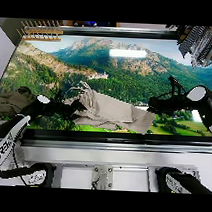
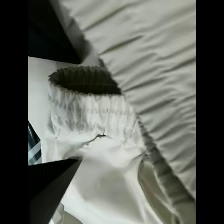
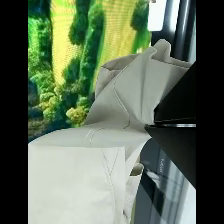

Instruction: Fold the clothes and pants, and hang the long-sleeved shirts on hangers.

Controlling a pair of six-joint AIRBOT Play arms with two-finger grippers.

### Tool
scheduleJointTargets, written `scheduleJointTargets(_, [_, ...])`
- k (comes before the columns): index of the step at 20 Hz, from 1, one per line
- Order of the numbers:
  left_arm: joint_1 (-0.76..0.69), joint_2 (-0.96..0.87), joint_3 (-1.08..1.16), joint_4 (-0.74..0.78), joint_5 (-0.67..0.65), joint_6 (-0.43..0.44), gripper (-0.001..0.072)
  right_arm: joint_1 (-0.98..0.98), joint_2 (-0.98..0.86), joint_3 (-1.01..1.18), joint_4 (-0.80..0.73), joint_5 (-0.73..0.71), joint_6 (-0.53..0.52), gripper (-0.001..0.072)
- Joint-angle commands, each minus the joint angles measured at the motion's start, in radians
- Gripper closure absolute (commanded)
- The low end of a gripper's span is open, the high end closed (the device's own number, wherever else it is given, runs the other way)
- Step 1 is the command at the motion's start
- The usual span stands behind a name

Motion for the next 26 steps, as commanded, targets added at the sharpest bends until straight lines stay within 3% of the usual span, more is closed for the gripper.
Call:
scheduleJointTargets(1, [-0.004,-0.014,0.014,-0.028,0.067,0.001,0.0235,0.001,0.000,0.000,0.000,-0.002,0.000,0.0708])
scheduleJointTargets(2, [-0.004,-0.014,0.035,-0.027,0.076,0.000,0.0571,0.001,0.000,0.000,-0.001,-0.002,-0.002,0.0708])
scheduleJointTargets(3, [-0.003,-0.013,0.068,-0.028,0.069,-0.003,0.0693,-0.002,0.000,0.004,0.000,-0.001,-0.021,0.0708])
scheduleJointTargets(6, [0.031,0.089,0.261,-0.024,-0.023,-0.002,0.0694,-0.032,0.023,0.129,-0.022,0.050,-0.069,0.0708])
scheduleJointTargets(11, [0.085,0.453,0.663,-0.014,-0.182,0.006,0.0693,-0.069,0.147,0.582,-0.079,0.166,-0.090,0.0708])
scheduleJointTargets(18, [0.085,0.854,0.871,-0.014,-0.078,0.005,0.0693,-0.069,0.348,0.898,-0.197,0.069,-0.089,0.0708])
scheduleJointTargets(21, [0.085,0.907,0.870,0.046,-0.073,-0.027,0.0693,-0.069,0.415,0.903,-0.230,-0.017,-0.074,0.0708])
scheduleJointTargets(23, [0.085,0.895,0.866,0.094,-0.126,-0.107,0.0694,-0.069,0.428,0.903,-0.230,-0.035,-0.074,0.0709])
scheduleJointTargets(26, [0.085,0.830,0.795,0.095,-0.245,-0.161,0.0694,-0.069,0.381,0.903,-0.224,-0.019,-0.070,0.0709])
